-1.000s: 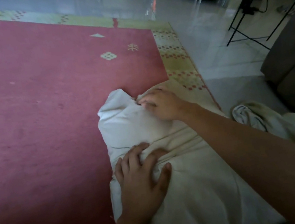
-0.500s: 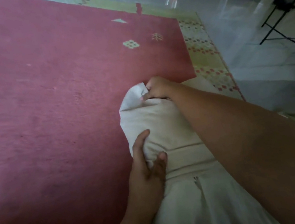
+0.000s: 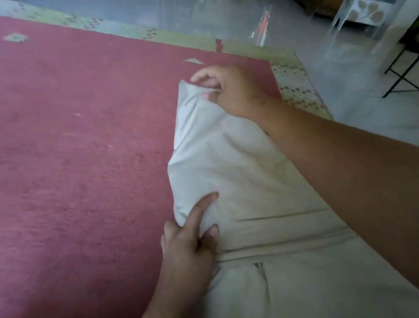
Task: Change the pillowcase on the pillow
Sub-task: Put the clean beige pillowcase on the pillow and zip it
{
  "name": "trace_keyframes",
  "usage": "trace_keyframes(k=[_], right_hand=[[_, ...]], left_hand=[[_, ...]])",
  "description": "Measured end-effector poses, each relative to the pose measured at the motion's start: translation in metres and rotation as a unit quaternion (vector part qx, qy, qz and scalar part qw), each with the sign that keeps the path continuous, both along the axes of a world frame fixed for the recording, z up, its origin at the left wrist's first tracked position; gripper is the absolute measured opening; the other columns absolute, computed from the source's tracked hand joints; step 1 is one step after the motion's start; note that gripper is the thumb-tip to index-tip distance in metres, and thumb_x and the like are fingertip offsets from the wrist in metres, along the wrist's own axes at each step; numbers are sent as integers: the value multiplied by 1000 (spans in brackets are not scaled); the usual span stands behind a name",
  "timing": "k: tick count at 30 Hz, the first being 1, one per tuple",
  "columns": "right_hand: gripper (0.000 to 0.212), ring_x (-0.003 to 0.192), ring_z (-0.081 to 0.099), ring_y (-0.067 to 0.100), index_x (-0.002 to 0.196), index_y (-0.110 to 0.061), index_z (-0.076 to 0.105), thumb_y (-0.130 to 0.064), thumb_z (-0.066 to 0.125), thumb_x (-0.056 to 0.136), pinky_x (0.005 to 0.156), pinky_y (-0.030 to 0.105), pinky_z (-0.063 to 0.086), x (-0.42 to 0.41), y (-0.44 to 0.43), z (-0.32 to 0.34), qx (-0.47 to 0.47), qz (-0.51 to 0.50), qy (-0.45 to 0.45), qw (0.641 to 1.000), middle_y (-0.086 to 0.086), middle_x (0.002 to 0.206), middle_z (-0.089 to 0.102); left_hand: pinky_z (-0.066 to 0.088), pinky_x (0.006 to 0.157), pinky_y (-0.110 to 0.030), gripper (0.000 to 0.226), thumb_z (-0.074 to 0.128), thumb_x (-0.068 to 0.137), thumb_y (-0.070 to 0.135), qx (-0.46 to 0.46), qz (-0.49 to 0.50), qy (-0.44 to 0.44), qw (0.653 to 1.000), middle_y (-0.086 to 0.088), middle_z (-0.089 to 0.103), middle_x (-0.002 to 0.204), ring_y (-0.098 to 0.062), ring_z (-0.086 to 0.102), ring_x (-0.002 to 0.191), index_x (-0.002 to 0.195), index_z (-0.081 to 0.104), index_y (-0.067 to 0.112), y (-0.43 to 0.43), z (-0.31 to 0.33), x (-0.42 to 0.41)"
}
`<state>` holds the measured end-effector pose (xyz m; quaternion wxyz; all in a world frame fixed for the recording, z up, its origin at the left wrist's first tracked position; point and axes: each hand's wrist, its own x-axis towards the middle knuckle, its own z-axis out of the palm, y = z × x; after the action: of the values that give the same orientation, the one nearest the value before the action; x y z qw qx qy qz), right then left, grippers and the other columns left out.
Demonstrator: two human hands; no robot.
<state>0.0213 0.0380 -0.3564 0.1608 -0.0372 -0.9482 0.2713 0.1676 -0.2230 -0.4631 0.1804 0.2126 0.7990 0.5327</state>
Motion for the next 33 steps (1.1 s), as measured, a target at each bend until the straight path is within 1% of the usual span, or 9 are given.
trace_keyframes(k=[3,5,9,14,17,20,23,28,33], right_hand=[[51,123,53,6,135,-22,58,-16,71,87,104,20,38,46,-5,-2,73,-44,-116,990,-9,132,58],[46,124,53,10,135,-24,58,-22,68,90,100,22,39,90,-18,-8,51,-46,-172,983,-8,133,58],[59,141,39,17,138,-36,52,-58,57,83,116,42,31,189,-64,-28,83,3,-243,967,-2,149,48],[77,152,-1,17,149,-51,19,-81,34,80,121,50,2,299,-118,-46,175,-52,-237,954,-2,166,5],[76,151,7,20,148,-48,26,-78,40,80,121,50,5,317,-138,-39,158,-91,-180,967,-2,164,13],[83,148,19,17,145,-45,36,-83,42,71,119,55,11,321,-164,-30,87,-128,-114,981,-4,155,29],[75,131,43,16,135,-47,49,-82,47,69,113,53,28,324,-164,-22,16,-199,-35,979,-8,134,48],[54,110,54,17,114,-44,58,-76,54,70,101,44,41,323,-154,-14,14,-203,-19,979,-17,109,60],[45,98,51,20,103,-33,63,-69,51,78,91,43,45,322,-158,-7,56,-188,28,980,-13,101,62]], left_hand=[[34,100,-29,63,61,94,42,-4,46,-52,998,-2,49,124,1,38,93,143,28,63,-7,-4,0],[30,98,-30,65,61,94,44,0,84,-89,992,0,41,129,-6,36,103,149,27,44,-10,0,7],[31,90,-27,47,54,97,48,11,124,-210,970,1,50,111,-20,46,113,126,38,14,-20,3,30],[46,68,-14,10,47,105,21,84,111,-202,969,4,59,98,-14,56,94,110,49,12,-35,6,48],[53,72,-22,14,54,98,16,194,133,-245,941,-5,70,93,-19,63,87,107,60,7,-36,19,60],[57,91,-44,28,46,103,15,319,99,-377,864,-18,73,109,-32,69,103,120,64,3,-34,37,72],[60,78,-42,33,39,102,5,364,34,-472,802,-24,72,109,-35,72,95,115,68,0,-32,60,85],[55,95,-53,33,74,83,15,210,-14,-261,942,-17,70,116,-37,68,107,115,67,23,-27,65,90],[53,72,-37,14,72,90,15,309,34,-247,918,-13,63,92,-23,59,81,97,60,11,-12,72,105]])
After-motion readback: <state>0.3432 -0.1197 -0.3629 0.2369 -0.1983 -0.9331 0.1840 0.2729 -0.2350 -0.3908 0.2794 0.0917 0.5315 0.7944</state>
